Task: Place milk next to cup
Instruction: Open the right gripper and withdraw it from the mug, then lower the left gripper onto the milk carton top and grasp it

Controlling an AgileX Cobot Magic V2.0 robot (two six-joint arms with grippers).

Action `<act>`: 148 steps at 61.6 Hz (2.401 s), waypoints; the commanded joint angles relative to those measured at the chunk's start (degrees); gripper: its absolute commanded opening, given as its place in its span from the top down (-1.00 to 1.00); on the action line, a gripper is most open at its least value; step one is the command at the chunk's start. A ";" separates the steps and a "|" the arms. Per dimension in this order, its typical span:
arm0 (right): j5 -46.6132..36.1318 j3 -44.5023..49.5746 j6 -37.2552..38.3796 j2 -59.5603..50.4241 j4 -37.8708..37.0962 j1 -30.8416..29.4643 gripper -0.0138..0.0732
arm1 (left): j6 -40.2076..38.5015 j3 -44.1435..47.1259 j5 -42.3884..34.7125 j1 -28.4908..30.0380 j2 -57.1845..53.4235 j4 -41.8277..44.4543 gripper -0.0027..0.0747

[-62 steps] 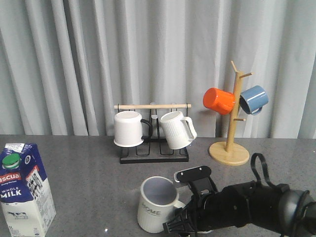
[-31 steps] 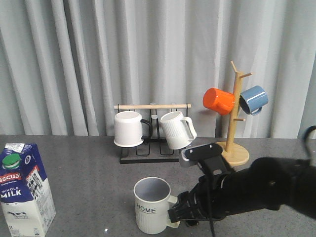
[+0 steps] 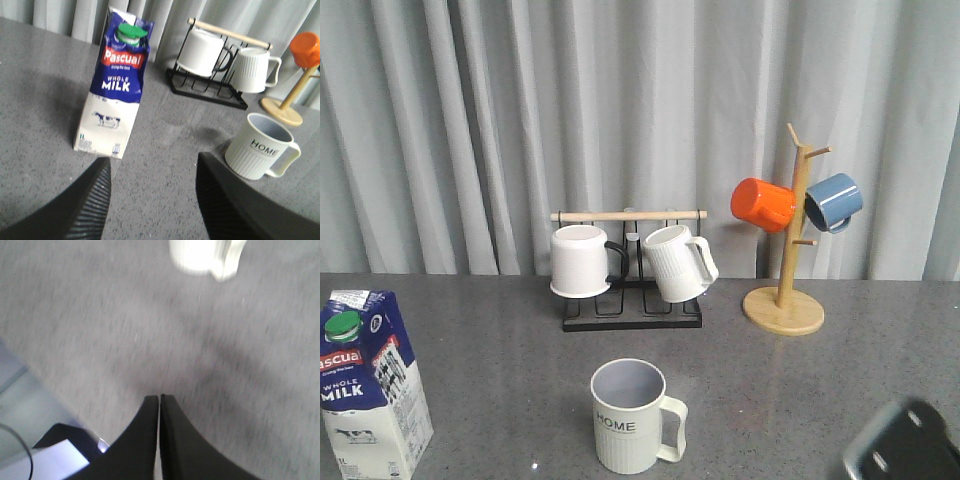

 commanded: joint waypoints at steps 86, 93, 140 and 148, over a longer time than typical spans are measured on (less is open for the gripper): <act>3.34 13.82 14.91 -17.05 -22.21 -0.33 0.69 | 9.88 -79.51 39.63 -0.03 64.15 11.32 -0.59; 3.28 13.82 14.91 -17.05 -22.21 -0.33 0.69 | 9.76 -80.02 40.73 -0.03 67.11 11.32 -0.58; 3.28 13.82 15.16 -17.05 -21.71 -0.33 0.69 | 9.50 -80.02 43.81 -0.03 76.16 11.28 -0.58; 3.28 13.82 15.35 -17.05 -21.71 -0.33 0.69 | 9.50 -80.02 45.91 -0.03 78.18 11.32 -0.58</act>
